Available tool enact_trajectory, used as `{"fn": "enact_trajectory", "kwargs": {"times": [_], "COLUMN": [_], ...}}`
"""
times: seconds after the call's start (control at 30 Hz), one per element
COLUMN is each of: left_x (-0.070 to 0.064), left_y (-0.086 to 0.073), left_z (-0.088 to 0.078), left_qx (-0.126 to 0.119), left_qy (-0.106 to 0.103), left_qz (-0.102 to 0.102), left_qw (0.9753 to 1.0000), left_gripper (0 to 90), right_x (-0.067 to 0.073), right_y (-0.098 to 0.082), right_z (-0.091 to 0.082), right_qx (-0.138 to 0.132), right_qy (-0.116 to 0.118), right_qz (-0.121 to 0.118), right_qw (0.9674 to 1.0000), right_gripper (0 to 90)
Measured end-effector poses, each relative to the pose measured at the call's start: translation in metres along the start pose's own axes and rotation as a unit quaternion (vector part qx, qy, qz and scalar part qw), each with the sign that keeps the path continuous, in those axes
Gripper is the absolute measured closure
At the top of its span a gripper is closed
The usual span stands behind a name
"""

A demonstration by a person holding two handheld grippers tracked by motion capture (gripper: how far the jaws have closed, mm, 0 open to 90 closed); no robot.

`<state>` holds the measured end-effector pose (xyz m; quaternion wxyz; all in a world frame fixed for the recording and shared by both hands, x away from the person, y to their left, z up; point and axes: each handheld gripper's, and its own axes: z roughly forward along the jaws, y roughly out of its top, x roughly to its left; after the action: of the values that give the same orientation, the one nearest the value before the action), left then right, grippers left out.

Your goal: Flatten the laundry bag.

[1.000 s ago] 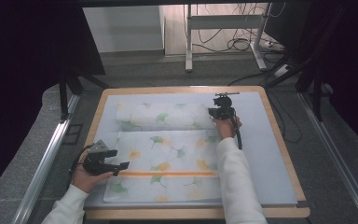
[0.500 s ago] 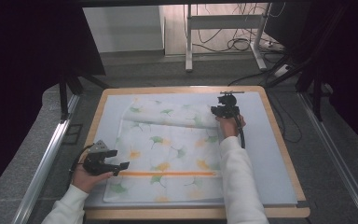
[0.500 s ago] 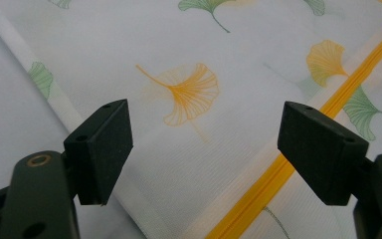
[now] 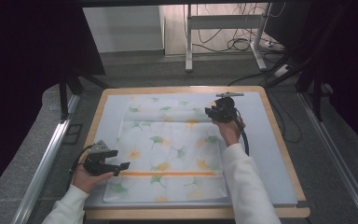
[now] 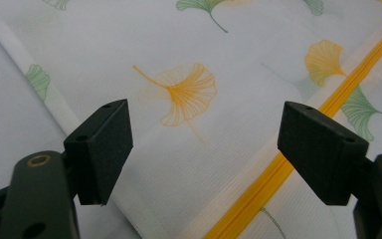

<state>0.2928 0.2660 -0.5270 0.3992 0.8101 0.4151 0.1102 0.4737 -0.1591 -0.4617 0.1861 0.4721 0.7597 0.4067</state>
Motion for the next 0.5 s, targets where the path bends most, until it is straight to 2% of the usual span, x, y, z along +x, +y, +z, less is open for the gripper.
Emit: {"fn": "enact_trajectory", "kwargs": {"times": [0.03,0.1,0.13,0.23,0.3,0.33,0.37,0.4,0.5], "left_x": [0.000,0.000,0.000,-0.001,-0.001,0.000,0.000,0.000,0.001], "left_y": [0.000,0.000,0.000,0.000,0.000,0.000,0.000,0.000,0.000], "left_z": [0.000,0.000,0.001,0.001,0.000,0.000,0.000,0.000,0.000], "left_qx": [0.000,0.002,0.002,0.002,0.002,0.002,0.002,0.002,0.002], "left_qy": [0.000,0.000,0.000,0.000,0.001,0.002,0.002,0.002,0.003], "left_qz": [0.000,0.002,0.003,0.003,0.003,0.003,0.003,0.001,0.003], "left_qw": [1.0000,1.0000,1.0000,1.0000,1.0000,1.0000,1.0000,1.0000,1.0000], "left_gripper": [21.3,21.3,21.3,21.3,21.3,21.3,21.3,21.3,21.3], "right_x": [0.000,0.005,0.010,0.014,0.014,0.012,0.012,0.009,0.005], "right_y": [0.000,-0.003,-0.006,-0.010,-0.010,-0.009,-0.009,-0.007,-0.006], "right_z": [0.000,0.001,0.006,0.020,0.025,0.037,0.037,0.048,0.065], "right_qx": [0.000,0.007,0.021,0.043,0.048,0.055,0.055,0.059,0.063], "right_qy": [0.000,0.013,0.025,0.029,0.028,0.024,0.024,0.017,0.004], "right_qz": [0.000,-0.012,-0.020,-0.028,-0.027,-0.020,-0.020,-0.009,0.006], "right_qw": [1.0000,0.9998,0.9993,0.9983,0.9981,0.9980,0.9980,0.9981,0.9980], "right_gripper": [69.9,76.2,80.9,84.9,85.6,86.8,86.8,88.2,88.7]}}
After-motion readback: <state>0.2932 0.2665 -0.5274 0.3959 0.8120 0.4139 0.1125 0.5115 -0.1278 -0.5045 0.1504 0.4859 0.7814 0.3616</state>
